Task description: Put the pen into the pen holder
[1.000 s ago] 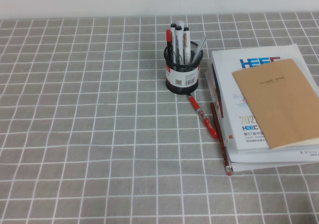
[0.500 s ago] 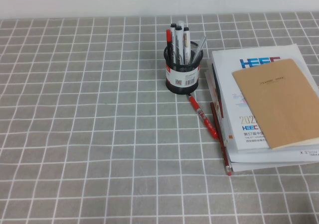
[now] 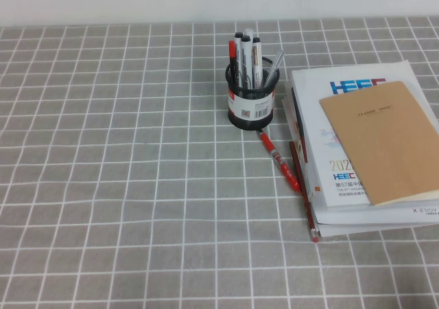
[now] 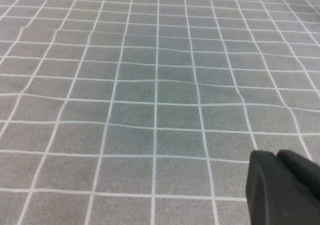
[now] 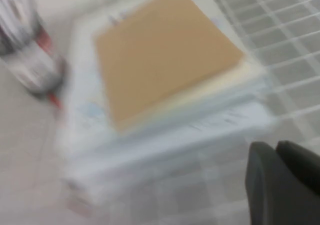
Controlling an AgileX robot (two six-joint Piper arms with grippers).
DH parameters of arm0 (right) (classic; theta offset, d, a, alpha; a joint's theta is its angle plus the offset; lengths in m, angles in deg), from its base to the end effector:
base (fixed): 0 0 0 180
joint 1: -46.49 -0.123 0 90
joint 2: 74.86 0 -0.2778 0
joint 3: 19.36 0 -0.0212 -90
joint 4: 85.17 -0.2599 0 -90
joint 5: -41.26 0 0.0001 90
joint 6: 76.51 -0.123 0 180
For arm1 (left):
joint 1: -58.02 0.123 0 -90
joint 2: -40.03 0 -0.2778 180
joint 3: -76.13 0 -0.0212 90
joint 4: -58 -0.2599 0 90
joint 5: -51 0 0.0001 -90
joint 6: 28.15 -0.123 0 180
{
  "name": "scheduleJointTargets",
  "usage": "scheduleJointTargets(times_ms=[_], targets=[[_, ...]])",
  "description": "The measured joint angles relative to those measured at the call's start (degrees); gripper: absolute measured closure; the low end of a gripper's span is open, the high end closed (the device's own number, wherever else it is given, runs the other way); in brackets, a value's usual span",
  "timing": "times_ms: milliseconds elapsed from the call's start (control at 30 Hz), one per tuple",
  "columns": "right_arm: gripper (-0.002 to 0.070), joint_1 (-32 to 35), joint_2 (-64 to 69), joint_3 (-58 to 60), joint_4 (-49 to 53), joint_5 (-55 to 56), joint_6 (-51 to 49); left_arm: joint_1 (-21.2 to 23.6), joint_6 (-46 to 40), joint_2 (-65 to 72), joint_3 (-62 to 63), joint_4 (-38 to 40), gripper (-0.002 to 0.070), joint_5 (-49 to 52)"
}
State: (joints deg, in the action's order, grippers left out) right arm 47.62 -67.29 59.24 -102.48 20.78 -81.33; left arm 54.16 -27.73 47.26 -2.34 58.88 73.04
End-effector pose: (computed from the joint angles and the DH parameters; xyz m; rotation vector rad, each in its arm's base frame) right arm 0.1004 0.0109 0.1647 0.2860 1.8363 0.3389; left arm 0.0988 -0.0074 0.1610 0.0470 1.8803 -0.0665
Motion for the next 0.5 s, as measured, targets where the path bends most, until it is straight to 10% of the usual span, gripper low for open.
scheduleJointTargets(times_ms=[233, 500], targets=[[0.0688, 0.00, 0.00, 0.00, -46.15, 7.69, 0.00, 0.00, 0.00, 0.00, 0.00, 0.00, 0.0681, 0.00], [0.0688, 0.00, 0.00, 0.00, -53.15, 9.83, 9.32, 0.00, 0.00, 0.00, 0.00, 0.00, 0.0681, 0.00]])
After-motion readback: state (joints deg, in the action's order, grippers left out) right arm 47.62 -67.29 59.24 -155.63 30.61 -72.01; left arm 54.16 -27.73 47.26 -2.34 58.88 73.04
